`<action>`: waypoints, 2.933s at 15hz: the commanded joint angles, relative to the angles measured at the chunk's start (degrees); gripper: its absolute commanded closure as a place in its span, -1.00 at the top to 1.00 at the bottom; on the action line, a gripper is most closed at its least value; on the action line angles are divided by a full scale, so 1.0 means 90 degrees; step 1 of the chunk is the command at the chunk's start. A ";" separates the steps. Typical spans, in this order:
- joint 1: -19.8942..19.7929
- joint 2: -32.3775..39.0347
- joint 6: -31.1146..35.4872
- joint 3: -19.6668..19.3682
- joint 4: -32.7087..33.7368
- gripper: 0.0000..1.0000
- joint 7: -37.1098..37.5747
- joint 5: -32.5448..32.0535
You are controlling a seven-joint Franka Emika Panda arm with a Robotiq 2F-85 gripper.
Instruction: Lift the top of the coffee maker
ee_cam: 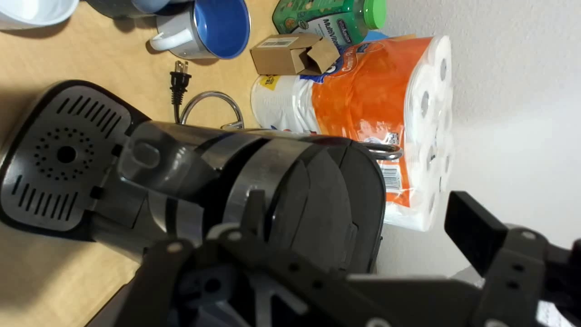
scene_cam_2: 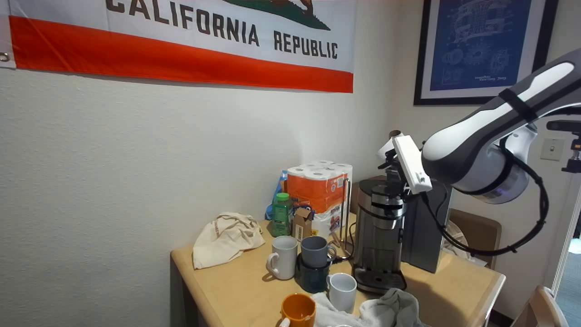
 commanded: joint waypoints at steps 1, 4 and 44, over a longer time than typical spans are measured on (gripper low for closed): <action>0.0067 -0.0331 -0.0022 0.0054 -0.0031 1.00 -0.0096 0.0028; 0.0112 -0.0445 -0.0003 0.0104 -0.0084 1.00 -0.0136 0.0026; -0.0615 -0.0940 -0.1927 0.0132 -0.0532 1.00 -0.1594 -0.1751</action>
